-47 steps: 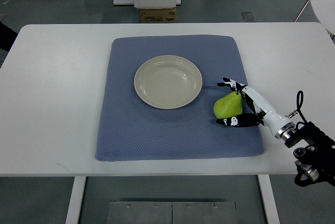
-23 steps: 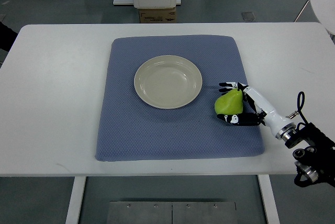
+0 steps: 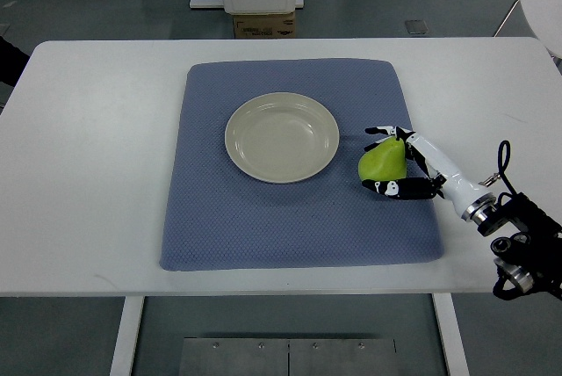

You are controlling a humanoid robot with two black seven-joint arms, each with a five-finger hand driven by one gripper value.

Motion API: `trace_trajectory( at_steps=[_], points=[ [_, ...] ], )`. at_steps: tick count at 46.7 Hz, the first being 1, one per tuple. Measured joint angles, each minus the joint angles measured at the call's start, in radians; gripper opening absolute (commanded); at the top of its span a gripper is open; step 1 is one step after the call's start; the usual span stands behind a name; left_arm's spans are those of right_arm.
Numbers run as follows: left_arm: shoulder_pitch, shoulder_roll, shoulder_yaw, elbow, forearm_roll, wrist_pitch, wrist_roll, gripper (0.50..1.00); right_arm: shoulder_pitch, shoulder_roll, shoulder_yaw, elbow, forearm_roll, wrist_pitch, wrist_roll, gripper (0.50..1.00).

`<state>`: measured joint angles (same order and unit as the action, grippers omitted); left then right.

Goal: Place pear on plate with right hand
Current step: 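Close the right hand fingers around the pear and grip it, then lift the pear with the right hand and carry it over the plate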

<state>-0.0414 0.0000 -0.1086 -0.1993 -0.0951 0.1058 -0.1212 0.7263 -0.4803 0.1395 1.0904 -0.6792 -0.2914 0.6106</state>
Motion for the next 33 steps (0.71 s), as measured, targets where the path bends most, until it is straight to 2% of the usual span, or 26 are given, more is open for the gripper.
trace_trajectory(
  at_steps=[13, 22, 33],
  points=[
    [0.0, 0.0, 0.001, 0.0, 0.0, 0.0, 0.0, 1.0, 0.077, 0.013, 0.021, 0.0, 0.004, -0.002, 0.0, 0.5],
    [0.0, 0.0, 0.0, 0.0, 0.0, 0.0, 0.0, 1.0, 0.144, 0.08, 0.016, -0.032, 0.036, -0.003, 0.0, 0.5],
    [0.0, 0.0, 0.0, 0.0, 0.0, 0.0, 0.0, 1.0, 0.212, 0.197, -0.01, -0.141, 0.047, -0.005, 0.0, 0.5]
  ],
)
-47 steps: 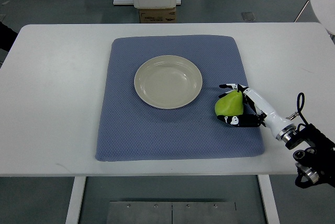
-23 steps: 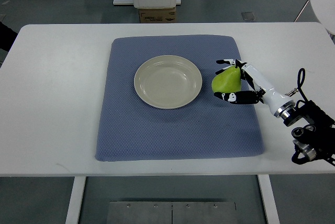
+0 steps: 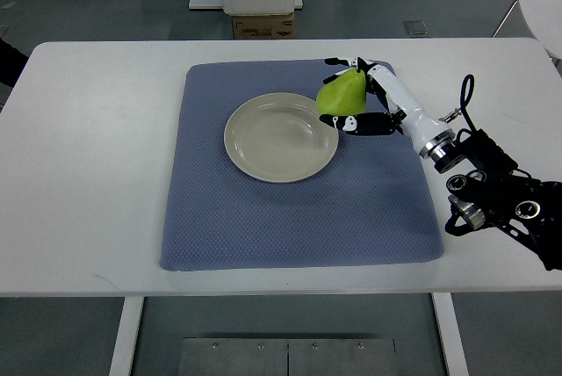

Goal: Place pear on plate with right hand
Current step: 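Lift the pear with the right hand and carry it over the plate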

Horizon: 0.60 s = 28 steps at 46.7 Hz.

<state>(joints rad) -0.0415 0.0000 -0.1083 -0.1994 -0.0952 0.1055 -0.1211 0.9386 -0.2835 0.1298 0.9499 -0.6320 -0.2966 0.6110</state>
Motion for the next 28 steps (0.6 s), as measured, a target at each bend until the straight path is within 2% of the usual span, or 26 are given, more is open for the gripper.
trace_trajectory(
  at_steps=[9, 28],
  points=[
    [0.0, 0.0, 0.0, 0.0, 0.0, 0.0, 0.0, 1.0, 0.047, 0.121, -0.005, -0.084, 0.0, 0.003, 0.0, 0.5],
    [0.0, 0.0, -0.001, 0.0, 0.0, 0.0, 0.0, 1.0, 0.1, 0.283, -0.068, -0.189, -0.001, 0.004, -0.008, 0.5]
  ],
)
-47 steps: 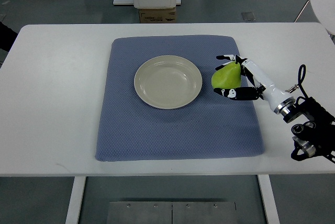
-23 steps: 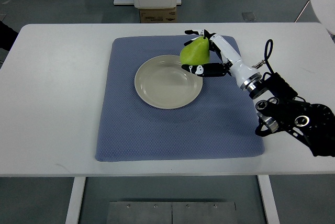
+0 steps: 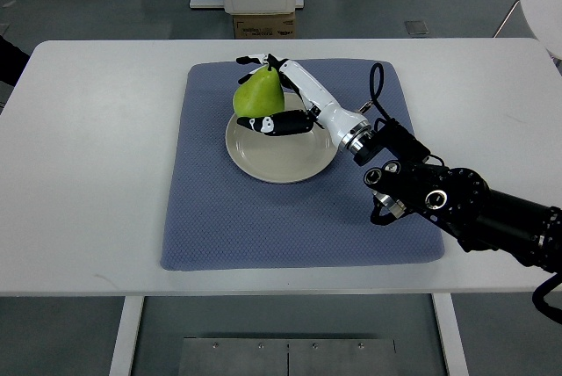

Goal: Place pear on plate with right hand
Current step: 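Lift the pear with the right hand and carry it over the plate, then lower the held pear onto the plate center with the right hand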

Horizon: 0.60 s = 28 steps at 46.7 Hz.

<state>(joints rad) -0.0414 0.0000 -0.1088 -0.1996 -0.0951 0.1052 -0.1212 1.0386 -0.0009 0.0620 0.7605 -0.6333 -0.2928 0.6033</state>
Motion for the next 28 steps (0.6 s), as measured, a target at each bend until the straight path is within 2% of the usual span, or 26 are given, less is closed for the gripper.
trace_trajectory(
  at_steps=[14, 28],
  points=[
    [0.0, 0.0, 0.0, 0.0, 0.0, 0.0, 0.0, 1.0, 0.01, 0.001, -0.041, -0.158, -0.001, 0.006, -0.009, 0.5],
    [0.0, 0.0, 0.0, 0.0, 0.0, 0.0, 0.0, 1.0, 0.002, 0.001, -0.105, -0.156, -0.001, 0.007, -0.004, 0.5]
  ],
)
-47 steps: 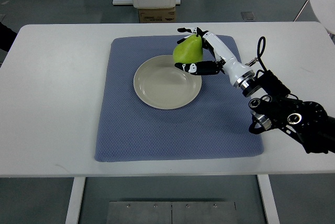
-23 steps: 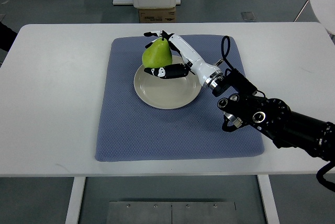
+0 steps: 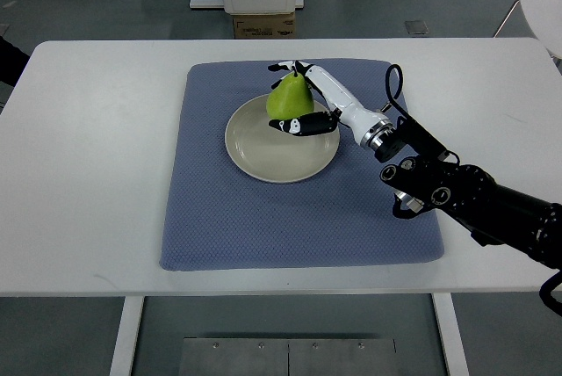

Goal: Place pear on plate with right hand
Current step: 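Lower the held pear onto the plate center with the right hand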

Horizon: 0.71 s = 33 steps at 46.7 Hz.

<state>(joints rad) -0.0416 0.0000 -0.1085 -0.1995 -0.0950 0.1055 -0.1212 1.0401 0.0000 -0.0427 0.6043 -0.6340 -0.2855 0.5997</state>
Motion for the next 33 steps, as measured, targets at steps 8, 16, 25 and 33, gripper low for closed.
trace_trajectory(
  at_steps=[8, 16, 25, 33],
  points=[
    [0.0, 0.0, 0.0, 0.0, 0.0, 0.0, 0.0, 1.0, -0.005, 0.0, -0.028, 0.02, 0.0, 0.001, 0.007, 0.5],
    [0.0, 0.0, 0.0, 0.0, 0.0, 0.0, 0.0, 1.0, -0.017, 0.0, -0.043, 0.041, 0.0, 0.001, 0.011, 0.5],
    [0.0, 0.0, 0.0, 0.0, 0.0, 0.0, 0.0, 1.0, -0.035, 0.0, -0.053, 0.043, 0.001, 0.001, 0.011, 0.5],
    [0.0, 0.0, 0.0, 0.0, 0.0, 0.0, 0.0, 1.0, -0.043, 0.0, -0.054, 0.043, 0.001, 0.001, 0.011, 0.5]
  ],
)
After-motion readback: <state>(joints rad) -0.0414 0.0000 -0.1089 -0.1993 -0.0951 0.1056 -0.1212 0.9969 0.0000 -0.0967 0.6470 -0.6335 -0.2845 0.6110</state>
